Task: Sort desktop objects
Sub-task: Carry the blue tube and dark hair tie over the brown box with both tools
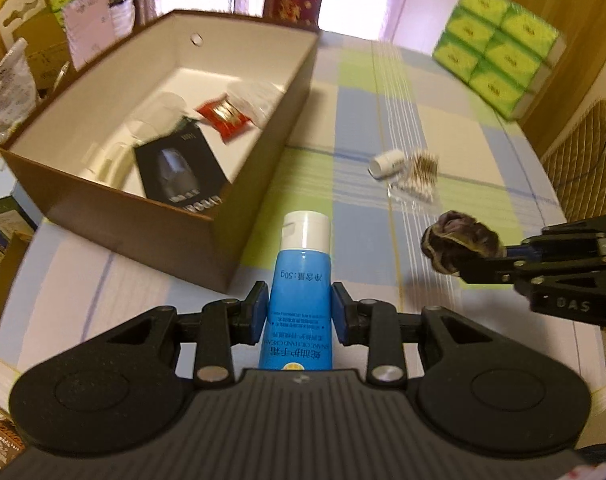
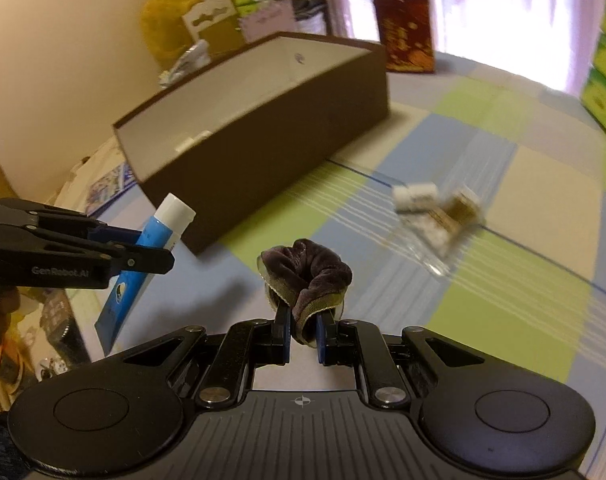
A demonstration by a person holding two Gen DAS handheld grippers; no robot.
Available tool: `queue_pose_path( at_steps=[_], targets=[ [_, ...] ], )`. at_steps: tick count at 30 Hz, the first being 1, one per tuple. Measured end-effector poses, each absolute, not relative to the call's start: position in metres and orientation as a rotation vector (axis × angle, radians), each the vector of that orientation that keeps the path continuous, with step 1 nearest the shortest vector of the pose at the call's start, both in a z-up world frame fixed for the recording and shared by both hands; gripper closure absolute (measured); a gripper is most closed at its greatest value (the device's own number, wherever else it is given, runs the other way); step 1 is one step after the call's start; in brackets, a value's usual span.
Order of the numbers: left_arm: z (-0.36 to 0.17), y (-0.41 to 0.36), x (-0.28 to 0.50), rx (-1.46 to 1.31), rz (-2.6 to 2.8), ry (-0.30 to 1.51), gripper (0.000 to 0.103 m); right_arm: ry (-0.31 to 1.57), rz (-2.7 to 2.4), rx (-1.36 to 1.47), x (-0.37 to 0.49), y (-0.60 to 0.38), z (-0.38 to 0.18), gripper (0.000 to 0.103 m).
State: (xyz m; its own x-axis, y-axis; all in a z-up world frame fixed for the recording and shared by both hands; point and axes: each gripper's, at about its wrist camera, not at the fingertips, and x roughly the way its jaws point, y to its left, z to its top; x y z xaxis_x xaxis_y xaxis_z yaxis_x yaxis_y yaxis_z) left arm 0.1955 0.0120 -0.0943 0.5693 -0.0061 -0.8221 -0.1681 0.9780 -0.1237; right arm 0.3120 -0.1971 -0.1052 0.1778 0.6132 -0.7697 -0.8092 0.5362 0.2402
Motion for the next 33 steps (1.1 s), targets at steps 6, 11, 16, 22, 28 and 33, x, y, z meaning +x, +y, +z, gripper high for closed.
queue_pose_path(
  at_steps=[6, 11, 16, 22, 28, 33],
  targets=[
    [-0.063, 0.035, 0.184, -0.212, 0.133, 0.891, 0.075, 0.904, 1.089, -0.258, 0.306, -0.169, -0.09, 0.094],
    [-0.037, 0.054, 0.182, -0.213, 0.156, 0.833, 0.075, 0.869, 1.132, -0.251, 0.302, -0.144, -0.076, 0.094],
    [-0.019, 0.075, 0.189, -0.191, 0.163, 0.785, 0.075, 0.831, 1.15, -0.231, 0.303, -0.115, -0.061, 0.094],
    [-0.01, 0.103, 0.214, -0.195, 0.155, 0.738, 0.075, 0.798, 1.138, -0.21, 0.315, -0.078, -0.049, 0.094],
    [-0.009, 0.131, 0.253, -0.189, 0.127, 0.718, 0.075, 0.78, 1.095, -0.22, 0.337, -0.039, -0.047, 0.094],
    [-0.019, 0.158, 0.294, -0.191, 0.111, 0.75, 0.075, 0.788, 1.055, -0.23, 0.36, -0.012, -0.051, 0.094]
  ],
)
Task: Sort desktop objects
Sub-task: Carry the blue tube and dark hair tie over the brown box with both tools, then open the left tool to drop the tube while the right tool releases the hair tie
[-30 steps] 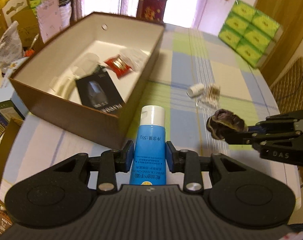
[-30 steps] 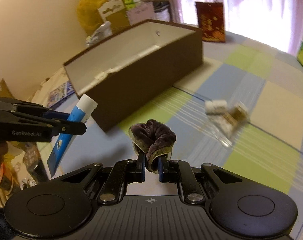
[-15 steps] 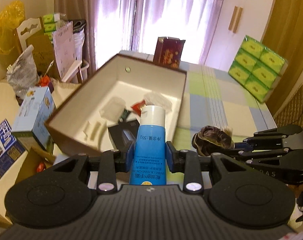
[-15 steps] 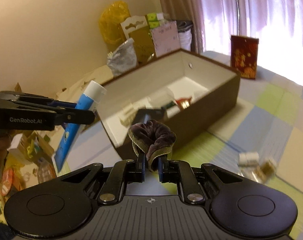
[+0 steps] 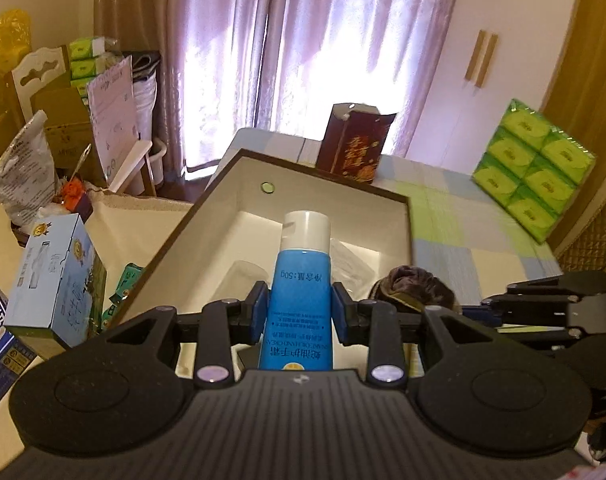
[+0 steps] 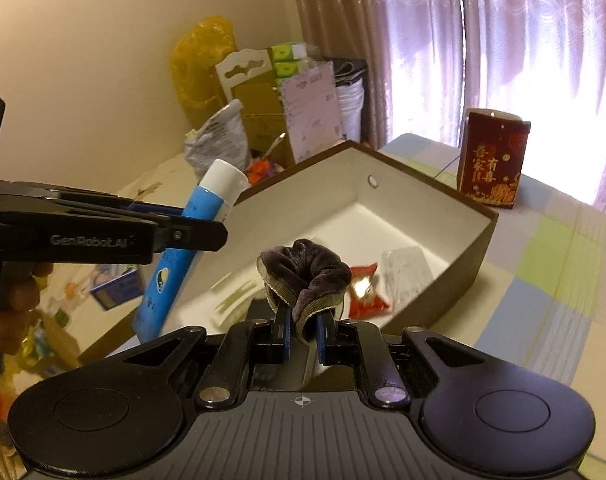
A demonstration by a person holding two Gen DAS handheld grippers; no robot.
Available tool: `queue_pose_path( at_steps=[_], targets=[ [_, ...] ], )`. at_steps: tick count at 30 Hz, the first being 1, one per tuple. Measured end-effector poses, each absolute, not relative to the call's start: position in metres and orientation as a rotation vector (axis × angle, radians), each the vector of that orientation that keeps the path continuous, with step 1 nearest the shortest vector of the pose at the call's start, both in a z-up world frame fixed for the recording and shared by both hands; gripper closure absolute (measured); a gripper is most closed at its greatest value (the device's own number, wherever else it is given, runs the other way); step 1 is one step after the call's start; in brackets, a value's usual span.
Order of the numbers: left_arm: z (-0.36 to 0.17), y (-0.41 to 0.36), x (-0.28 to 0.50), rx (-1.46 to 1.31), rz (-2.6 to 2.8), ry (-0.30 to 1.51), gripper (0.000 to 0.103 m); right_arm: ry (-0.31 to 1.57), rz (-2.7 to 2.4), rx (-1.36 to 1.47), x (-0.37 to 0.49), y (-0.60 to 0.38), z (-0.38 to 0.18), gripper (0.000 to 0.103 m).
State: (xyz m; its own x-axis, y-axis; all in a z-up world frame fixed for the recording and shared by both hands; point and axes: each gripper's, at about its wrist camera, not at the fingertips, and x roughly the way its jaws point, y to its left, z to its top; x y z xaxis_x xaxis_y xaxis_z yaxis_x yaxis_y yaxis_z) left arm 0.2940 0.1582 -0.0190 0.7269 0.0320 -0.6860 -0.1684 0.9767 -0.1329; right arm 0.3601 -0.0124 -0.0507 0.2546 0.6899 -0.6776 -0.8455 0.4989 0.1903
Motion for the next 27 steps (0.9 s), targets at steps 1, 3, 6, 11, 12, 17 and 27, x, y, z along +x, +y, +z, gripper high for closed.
queue_pose_path(
  at_steps=[1, 3, 6, 11, 12, 17, 27],
  targets=[
    [-0.022, 0.162, 0.302, -0.191, 0.103, 0.756, 0.075, 0.798, 1.048, -0.231, 0.366, -0.008, -0.053, 0.094],
    [-0.03, 0.171, 0.318, -0.199, 0.097, 0.778, 0.075, 0.821, 1.033, -0.228, 0.377, 0.0, -0.057, 0.094],
    [-0.042, 0.18, 0.341, -0.194, 0.088, 0.812, 0.075, 0.853, 1.012, -0.222, 0.394, 0.009, -0.063, 0.094],
    [-0.06, 0.187, 0.374, -0.192, 0.064, 0.839, 0.075, 0.891, 0.989, -0.264, 0.413, 0.024, -0.075, 0.094],
    [-0.064, 0.187, 0.381, -0.188, 0.056, 0.844, 0.075, 0.895, 0.983, -0.276, 0.415, 0.027, -0.078, 0.094],
    [-0.082, 0.186, 0.407, -0.145, 0.041, 0.868, 0.075, 0.92, 0.948, -0.356, 0.427, 0.042, -0.093, 0.094],
    [-0.113, 0.186, 0.435, -0.122, 0.014, 0.926, 0.075, 0.962, 0.921, -0.432, 0.438, 0.055, -0.112, 0.094]
  ],
)
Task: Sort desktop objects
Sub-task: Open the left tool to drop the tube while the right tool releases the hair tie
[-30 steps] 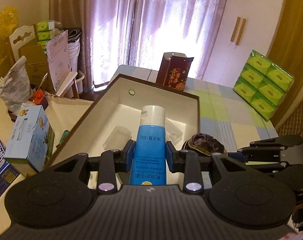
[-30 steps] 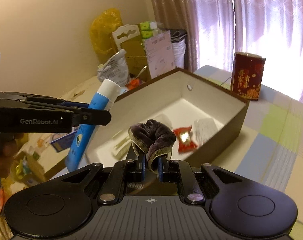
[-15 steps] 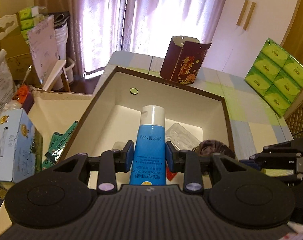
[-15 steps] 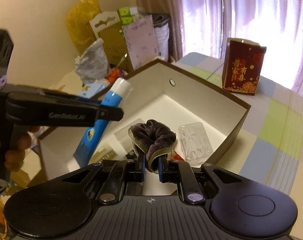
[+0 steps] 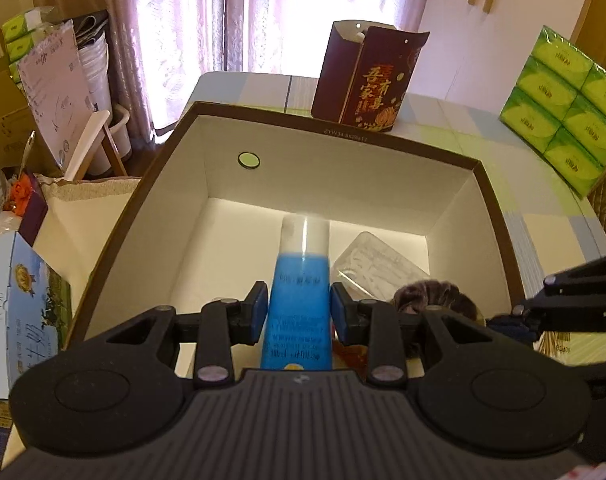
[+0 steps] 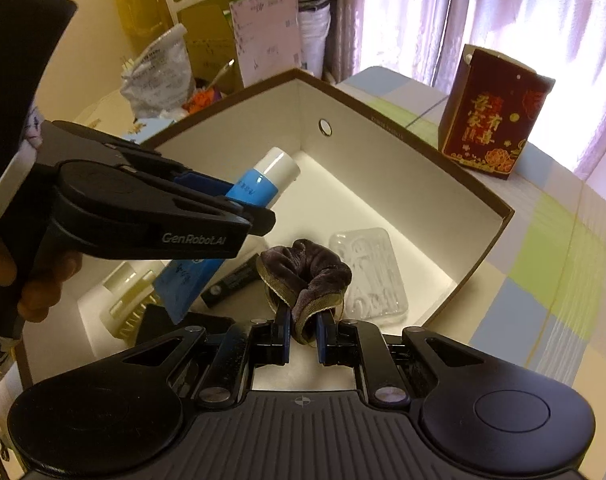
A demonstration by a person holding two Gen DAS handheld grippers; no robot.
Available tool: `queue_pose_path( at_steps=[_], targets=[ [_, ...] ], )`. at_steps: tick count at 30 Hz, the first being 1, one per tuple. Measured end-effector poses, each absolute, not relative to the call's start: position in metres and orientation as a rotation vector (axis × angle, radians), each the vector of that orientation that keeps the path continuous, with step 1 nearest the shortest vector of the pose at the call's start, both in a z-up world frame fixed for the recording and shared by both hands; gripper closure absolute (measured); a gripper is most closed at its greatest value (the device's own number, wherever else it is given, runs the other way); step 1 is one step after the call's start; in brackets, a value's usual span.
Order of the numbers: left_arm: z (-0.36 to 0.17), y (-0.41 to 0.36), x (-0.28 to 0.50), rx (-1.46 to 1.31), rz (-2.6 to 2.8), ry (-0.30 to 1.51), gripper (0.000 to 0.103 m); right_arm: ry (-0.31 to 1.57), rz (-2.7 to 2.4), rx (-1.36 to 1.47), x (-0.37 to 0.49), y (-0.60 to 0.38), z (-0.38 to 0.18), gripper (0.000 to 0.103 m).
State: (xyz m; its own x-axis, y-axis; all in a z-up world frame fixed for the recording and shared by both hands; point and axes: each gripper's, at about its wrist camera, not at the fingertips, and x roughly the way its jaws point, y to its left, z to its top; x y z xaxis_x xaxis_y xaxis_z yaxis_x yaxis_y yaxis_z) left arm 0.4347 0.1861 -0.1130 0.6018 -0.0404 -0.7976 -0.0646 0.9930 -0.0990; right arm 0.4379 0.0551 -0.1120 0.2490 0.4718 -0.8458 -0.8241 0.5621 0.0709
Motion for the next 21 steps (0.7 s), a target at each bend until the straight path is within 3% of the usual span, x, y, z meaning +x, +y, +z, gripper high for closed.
queue_pose_path(
  at_steps=[14, 15, 16, 18, 19, 21],
  targets=[
    [-0.099, 0.194, 0.425, -0.129, 0.022, 0.925, 0.063, 0.946, 0.937, -0.451, 0.433, 0.055, -0.116, 0.092],
    [-0.099, 0.194, 0.423, -0.13, 0.025, 0.929, 0.057, 0.948, 0.94, -0.452, 0.433, 0.054, -0.116, 0.085],
    [-0.098, 0.195, 0.42, -0.132, 0.032, 0.934, 0.05, 0.949, 0.94, -0.453, 0.432, 0.053, -0.116, 0.068],
    [-0.097, 0.195, 0.413, -0.134, 0.047, 0.944, 0.049, 0.931, 0.939, -0.454, 0.427, 0.05, -0.113, 0.041],
    [-0.097, 0.195, 0.41, -0.134, 0.051, 0.948, 0.048, 0.909, 0.955, -0.454, 0.423, 0.049, -0.11, 0.034],
    [-0.095, 0.196, 0.402, -0.136, 0.063, 0.956, 0.035, 0.895, 0.97, -0.476, 0.416, 0.049, -0.107, 0.027]
  ],
)
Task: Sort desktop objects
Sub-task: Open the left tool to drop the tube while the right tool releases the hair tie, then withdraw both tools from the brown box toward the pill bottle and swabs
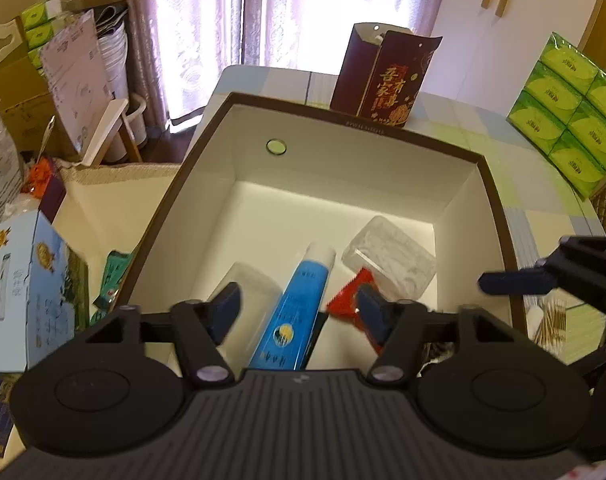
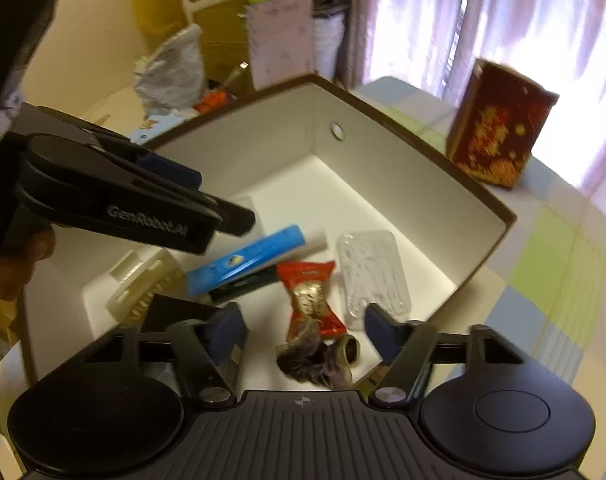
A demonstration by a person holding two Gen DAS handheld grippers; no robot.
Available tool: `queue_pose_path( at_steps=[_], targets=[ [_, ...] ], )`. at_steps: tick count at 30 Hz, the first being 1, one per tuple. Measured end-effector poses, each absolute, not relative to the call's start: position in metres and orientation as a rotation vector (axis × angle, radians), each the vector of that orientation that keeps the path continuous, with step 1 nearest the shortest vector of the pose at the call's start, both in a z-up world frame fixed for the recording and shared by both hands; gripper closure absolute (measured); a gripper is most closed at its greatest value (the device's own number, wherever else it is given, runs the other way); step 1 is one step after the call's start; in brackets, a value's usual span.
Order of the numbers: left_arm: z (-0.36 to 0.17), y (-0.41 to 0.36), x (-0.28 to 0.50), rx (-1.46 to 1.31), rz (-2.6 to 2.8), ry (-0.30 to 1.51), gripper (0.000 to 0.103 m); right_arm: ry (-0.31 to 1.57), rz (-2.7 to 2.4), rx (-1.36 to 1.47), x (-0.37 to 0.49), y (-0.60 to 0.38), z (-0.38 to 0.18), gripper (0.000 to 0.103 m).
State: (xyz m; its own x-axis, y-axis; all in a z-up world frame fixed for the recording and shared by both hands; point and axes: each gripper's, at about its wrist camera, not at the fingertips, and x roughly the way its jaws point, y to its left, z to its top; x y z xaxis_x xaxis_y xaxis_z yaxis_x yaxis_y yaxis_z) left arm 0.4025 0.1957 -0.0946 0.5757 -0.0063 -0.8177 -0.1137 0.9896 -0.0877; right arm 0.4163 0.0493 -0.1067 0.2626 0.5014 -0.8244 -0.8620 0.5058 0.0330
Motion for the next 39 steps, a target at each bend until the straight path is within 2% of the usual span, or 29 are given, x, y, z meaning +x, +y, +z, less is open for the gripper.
queue_pose_path(
  at_steps=[3, 4, 6, 9, 22, 39],
  targets=[
    [-0.09, 0.196, 0.391, -0.132, 0.069, 0.961, 0.033, 0.869, 0.989, -0.505, 0.407, 0.049, -0.104, 0.017],
    [-0.089, 0.196, 0.388, -0.13, 0.069, 0.964, 0.029, 0.863, 0.996, -0.509, 0.404, 0.048, -0.104, 0.013],
    [-0.085, 0.196, 0.381, -0.123, 0.07, 0.962, 0.024, 0.85, 1.0, -0.509, 0.398, 0.047, -0.103, 0.007],
    [-0.079, 0.193, 0.371, -0.101, 0.078, 0.956, 0.022, 0.829, 0.997, -0.494, 0.39, 0.043, -0.099, 0.002],
    [-0.053, 0.19, 0.33, -0.074, 0.161, 0.914, 0.01, 0.816, 0.969, -0.38, 0.358, 0.018, -0.078, 0.002],
    [-0.031, 0.166, 0.269, -0.047, 0.214, 0.87, 0.01, 0.804, 0.973, -0.34, 0.314, -0.014, -0.065, 0.002]
  ],
)
